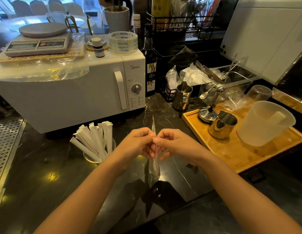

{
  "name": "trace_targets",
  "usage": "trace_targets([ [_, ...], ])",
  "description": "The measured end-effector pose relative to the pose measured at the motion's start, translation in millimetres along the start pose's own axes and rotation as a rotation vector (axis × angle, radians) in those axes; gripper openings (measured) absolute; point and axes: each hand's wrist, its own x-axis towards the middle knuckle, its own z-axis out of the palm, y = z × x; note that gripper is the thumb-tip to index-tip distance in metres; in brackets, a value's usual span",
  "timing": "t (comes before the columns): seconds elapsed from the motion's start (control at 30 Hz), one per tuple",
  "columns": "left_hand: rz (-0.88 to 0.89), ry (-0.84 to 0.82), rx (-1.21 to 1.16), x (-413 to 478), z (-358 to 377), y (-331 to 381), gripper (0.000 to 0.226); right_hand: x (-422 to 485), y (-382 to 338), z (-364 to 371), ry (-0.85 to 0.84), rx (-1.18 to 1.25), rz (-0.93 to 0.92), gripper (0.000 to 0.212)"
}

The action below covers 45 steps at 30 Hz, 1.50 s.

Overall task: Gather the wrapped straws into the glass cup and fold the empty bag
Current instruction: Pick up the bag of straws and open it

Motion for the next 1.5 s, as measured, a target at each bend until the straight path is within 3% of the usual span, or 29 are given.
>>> trace_targets([
  [0.3, -0.018, 0.029, 0.047, 0, -5, -2, 0.029, 4, 6, 7, -0.036, 0.176, 0.053, 0.020],
  [0.43, -0.026, 0.045, 0.068, -1, -7, -2, 0.031, 4, 3, 11, -0.005, 0.107, 0.047, 0.028],
  [0.67, -0.015, 0.030, 0.029, -1, -7, -2, 0.029, 4, -6, 12, 0.079, -0.142, -0.018, 0.023],
  [1.17, -0.014, -0.002, -0.002, -5, -9, 2, 0.027, 3, -5, 16, 0.065, -0.116, -0.029, 0.021],
  [1.5, 0.039, -0.033, 0.019, -3, -8, -4, 0.023, 7, 0, 24, 0.163, -0.145, -0.071, 0.026],
])
